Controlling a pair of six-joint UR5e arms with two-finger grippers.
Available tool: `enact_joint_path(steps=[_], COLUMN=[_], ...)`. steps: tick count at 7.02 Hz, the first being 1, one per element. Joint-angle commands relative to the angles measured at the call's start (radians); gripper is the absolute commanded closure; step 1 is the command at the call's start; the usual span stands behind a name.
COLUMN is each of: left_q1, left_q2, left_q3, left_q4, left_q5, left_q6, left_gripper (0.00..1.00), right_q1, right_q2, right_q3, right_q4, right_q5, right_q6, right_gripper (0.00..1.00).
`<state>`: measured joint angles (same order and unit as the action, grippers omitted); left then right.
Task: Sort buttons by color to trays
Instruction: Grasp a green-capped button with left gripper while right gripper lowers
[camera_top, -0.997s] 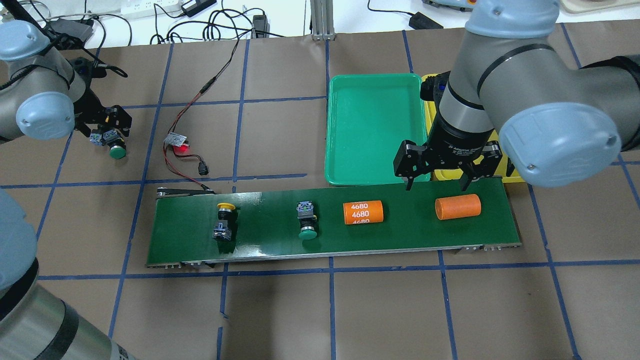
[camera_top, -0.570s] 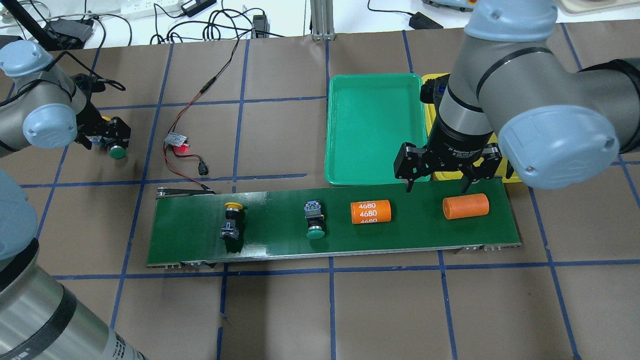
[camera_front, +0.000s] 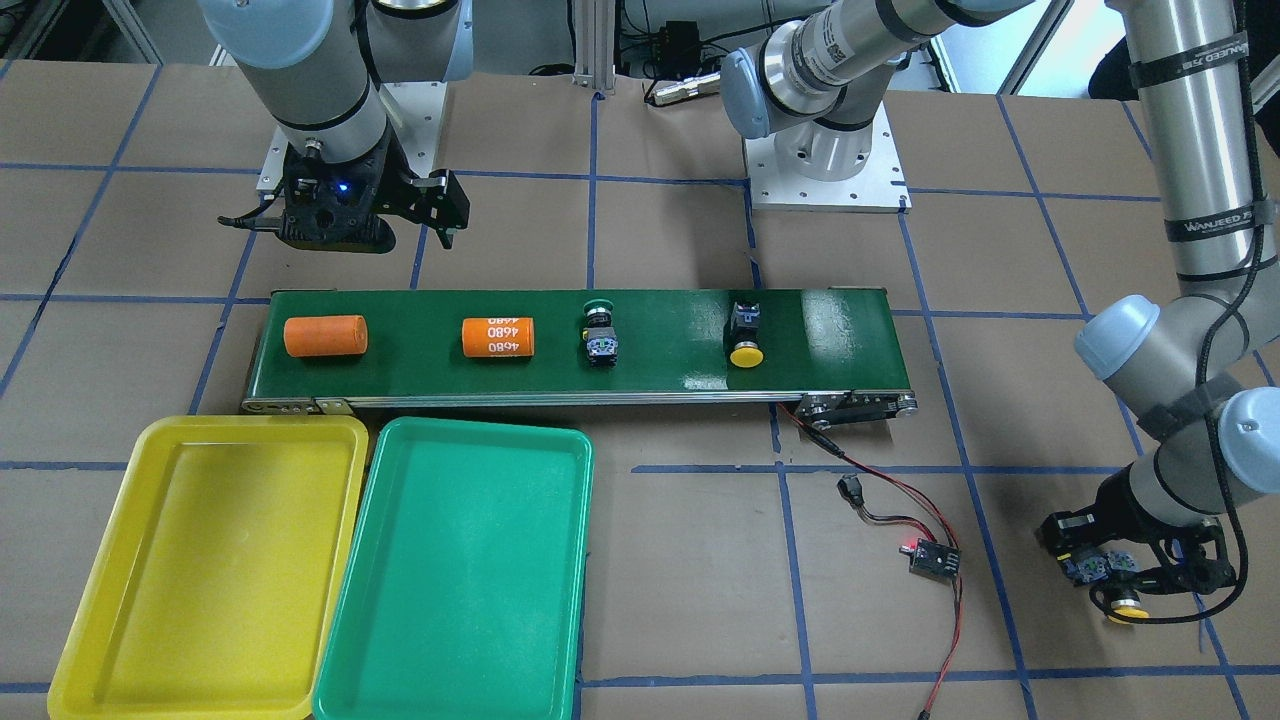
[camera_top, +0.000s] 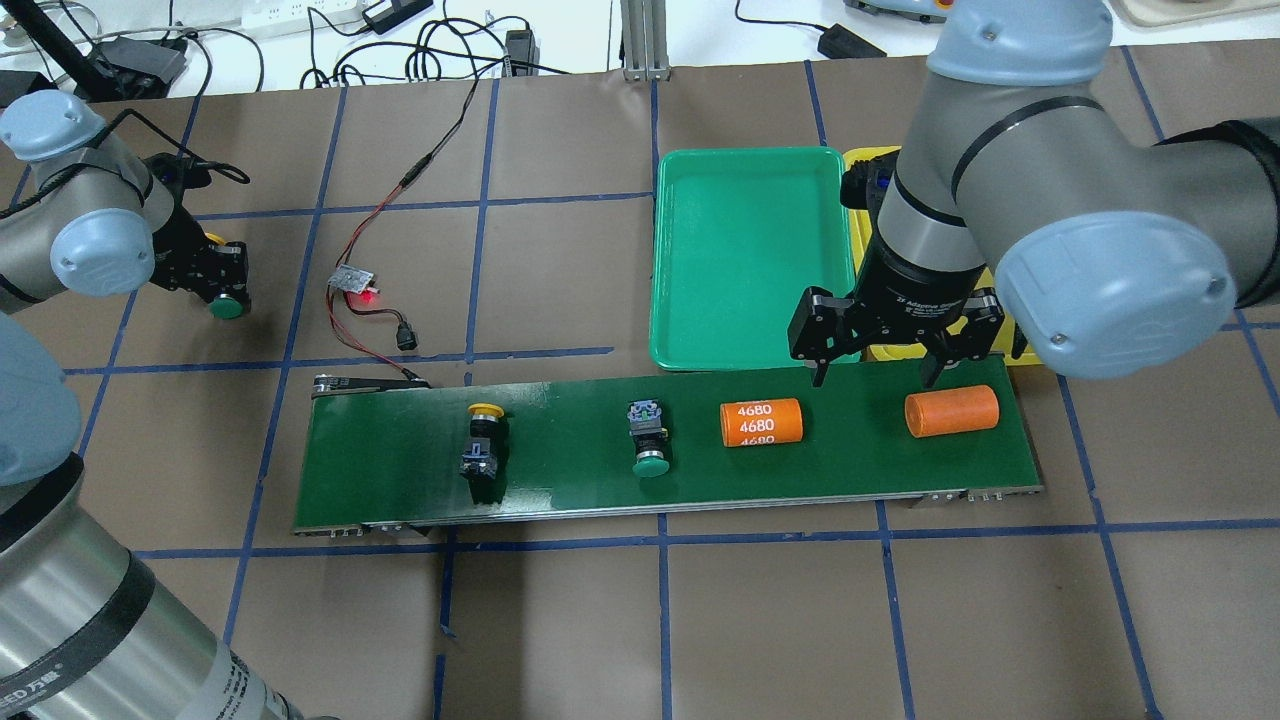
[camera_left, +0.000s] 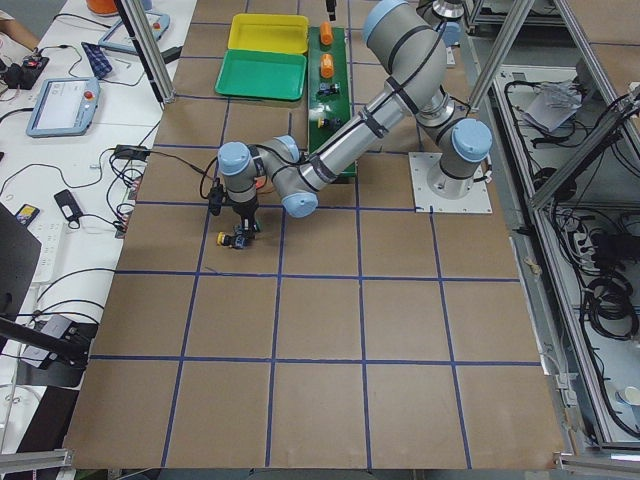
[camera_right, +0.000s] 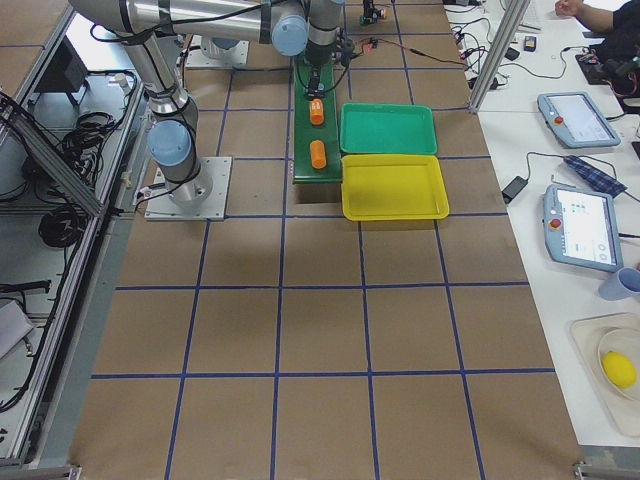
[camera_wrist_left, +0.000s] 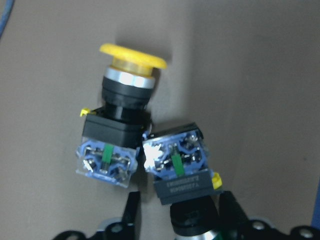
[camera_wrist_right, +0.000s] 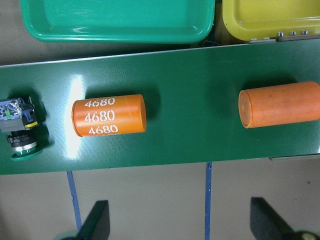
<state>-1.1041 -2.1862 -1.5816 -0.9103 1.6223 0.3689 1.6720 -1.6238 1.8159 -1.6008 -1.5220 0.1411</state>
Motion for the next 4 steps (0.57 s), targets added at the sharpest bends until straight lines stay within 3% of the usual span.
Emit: enact_joint_path(steps=[1,3,4], left_q1=[-0.014,-0.07,-0.109], left_q2=[0.034,0.2,0.326], left_q3=[0.0,-0.046,-0.129], left_q4=[-0.05,-0.232,-0.299], left_q5=[-0.007,-0.016,-0.039], left_q6=[-0.002,-0.048,-0.051], left_gripper=[1.0,1.0,1.0], right_q1=[0.0,0.003,0.018], right_q2=[0.001,0.005,0.013], right_q3=[0.011,0.011,0.014], right_q4=[-0.002,-0.045,-0.082], right_q5=[0.002,0.011,0.013], right_q6=[0.0,0.003,0.005], right_gripper=[0.0,0.0,0.0])
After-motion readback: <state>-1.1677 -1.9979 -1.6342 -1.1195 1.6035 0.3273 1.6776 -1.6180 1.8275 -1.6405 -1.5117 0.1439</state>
